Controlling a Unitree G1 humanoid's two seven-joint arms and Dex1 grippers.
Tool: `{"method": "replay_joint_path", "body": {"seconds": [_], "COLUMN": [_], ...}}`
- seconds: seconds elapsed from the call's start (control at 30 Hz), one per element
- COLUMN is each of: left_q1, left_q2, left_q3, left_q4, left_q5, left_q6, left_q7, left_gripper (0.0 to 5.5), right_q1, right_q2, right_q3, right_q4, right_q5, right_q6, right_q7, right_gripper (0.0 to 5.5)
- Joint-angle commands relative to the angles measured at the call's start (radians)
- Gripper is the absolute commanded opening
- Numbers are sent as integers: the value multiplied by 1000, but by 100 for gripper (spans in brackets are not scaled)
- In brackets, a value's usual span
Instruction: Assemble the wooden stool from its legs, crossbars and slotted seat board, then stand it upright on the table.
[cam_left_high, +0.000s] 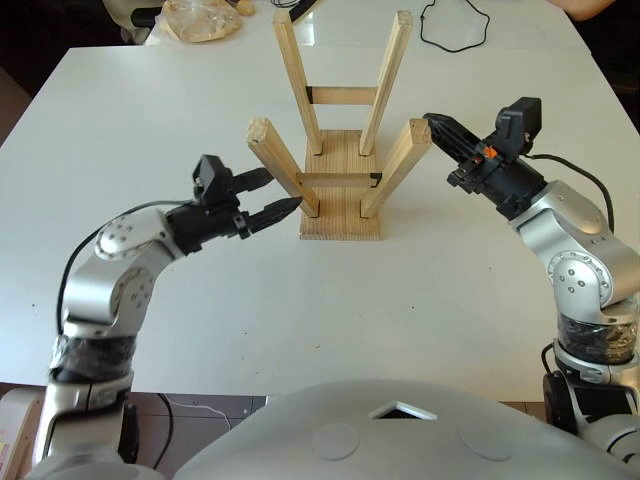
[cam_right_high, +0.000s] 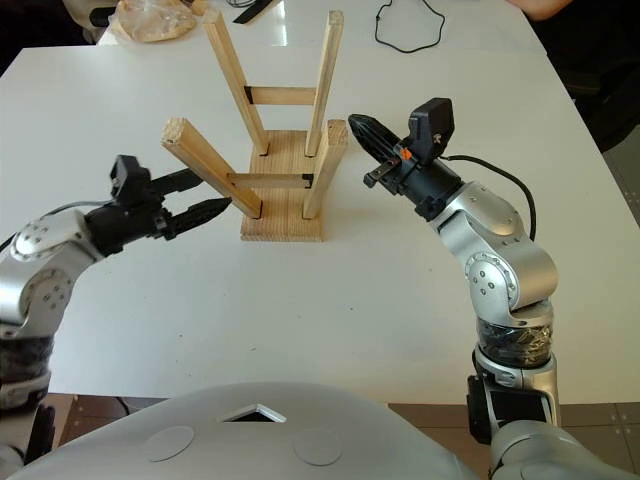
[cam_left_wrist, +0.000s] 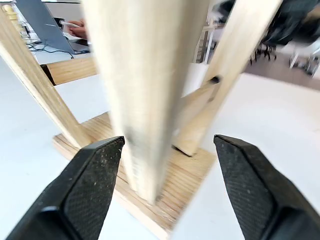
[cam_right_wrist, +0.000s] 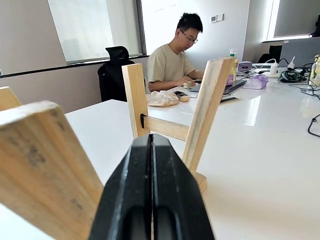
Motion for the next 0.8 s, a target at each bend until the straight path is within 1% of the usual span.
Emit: {"method": "replay_joint_path", "body": {"seconds": [0.03,0.07,0.1,0.13,0.17,0.2,0.23,0.27,0.3,0.37,0.43,0.5,0.57,0.63,0.7,0.77,0.8], "left_q1": [176,207,222,209,184,165,158,154,153,135,108,103,117,129,135,131,119], "left_q2": [-15,-29,-64,-124,-196,-280,-368,-451,-487,-506,-519,-537,-535,-554,-563,-563,-560], "left_q3": [123,140,156,179,202,202,185,138,68,-63,-134,-160,-182,-172,-168,-192,-228], "left_q4": [-41,-9,37,77,108,120,83,27,-26,-104,-151,-167,-179,-194,-209,-221,-219], "left_q5": [-11,25,74,107,144,217,252,293,357,487,599,707,819,880,925,934,911], "left_q6": [45,43,46,64,69,-2,-34,-64,-99,-143,-165,-184,-194,-181,-175,-172,-174], "left_q7": [92,137,229,362,503,625,722,800,835,870,916,974,1019,1062,1078,1050,1004], "left_gripper": [332,332,314,301,290,268,254,239,224,193,161,127,99,66,35,3,3], "right_q1": [26,39,59,80,103,126,136,138,139,141,156,176,189,200,207,200,187], "right_q2": [-3,-4,1,4,0,6,32,89,125,143,140,157,179,198,211,222,224], "right_q3": [-19,-3,22,53,92,141,182,201,222,268,291,300,285,250,244,292,335], "right_q4": [-16,-23,-28,-31,-35,-43,-62,-87,-112,-161,-201,-227,-229,-227,-239,-262,-273], "right_q5": [-50,-85,-117,-160,-228,-308,-377,-427,-478,-584,-676,-759,-815,-845,-869,-867,-860], "right_q6": [2,-2,7,4,-16,-40,-51,-32,-23,-36,-39,-34,-33,-6,13,20,11], "right_q7": [-47,-65,-91,-112,-135,-176,-239,-337,-404,-474,-516,-563,-599,-622,-618,-576,-541], "right_gripper": [0,0,0,0,0,0,0,0,0,0,0,0,0,0,0,0,0]}}
